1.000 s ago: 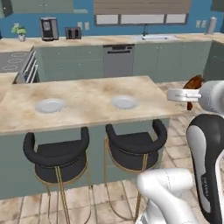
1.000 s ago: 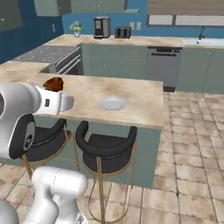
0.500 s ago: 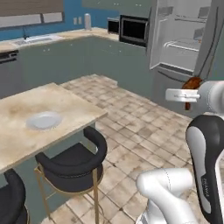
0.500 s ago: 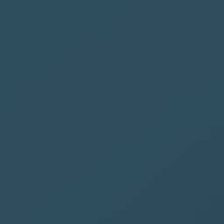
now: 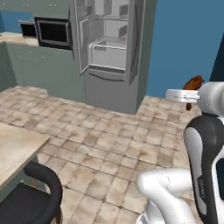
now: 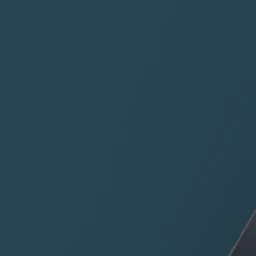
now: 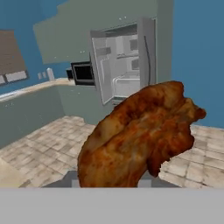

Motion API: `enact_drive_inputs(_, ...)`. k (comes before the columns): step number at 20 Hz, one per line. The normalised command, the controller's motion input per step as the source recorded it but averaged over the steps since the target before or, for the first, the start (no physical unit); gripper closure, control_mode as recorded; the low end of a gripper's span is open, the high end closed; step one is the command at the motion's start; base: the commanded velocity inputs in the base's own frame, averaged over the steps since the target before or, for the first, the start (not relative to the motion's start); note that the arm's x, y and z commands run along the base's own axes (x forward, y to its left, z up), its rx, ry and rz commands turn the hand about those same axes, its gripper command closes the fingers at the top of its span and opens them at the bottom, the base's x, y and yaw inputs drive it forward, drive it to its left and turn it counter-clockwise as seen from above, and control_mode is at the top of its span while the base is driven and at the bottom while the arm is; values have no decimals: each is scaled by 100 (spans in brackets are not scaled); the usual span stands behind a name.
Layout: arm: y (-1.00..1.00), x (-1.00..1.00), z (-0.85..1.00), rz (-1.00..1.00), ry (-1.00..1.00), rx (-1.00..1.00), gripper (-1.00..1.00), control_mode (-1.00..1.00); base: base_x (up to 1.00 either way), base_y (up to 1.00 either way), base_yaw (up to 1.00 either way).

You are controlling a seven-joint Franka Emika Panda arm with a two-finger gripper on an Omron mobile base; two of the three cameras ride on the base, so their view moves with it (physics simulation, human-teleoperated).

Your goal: Transport the chicken drumstick and carrot to the fridge. Place the chicken drumstick on the rack containing meat and place the carrot on the rack containing the vegetable, ensuring meats and vegetables are on different racks.

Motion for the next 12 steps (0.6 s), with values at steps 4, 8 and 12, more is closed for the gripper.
enact_drive_inputs(4,0,0,0,0,0,0,100,100,100,0,-22)
enact_drive_inputs(8,0,0,0,0,0,0,100,100,100,3,-16)
enact_drive_inputs(12,0,0,0,0,0,0,100,100,100,0,-10)
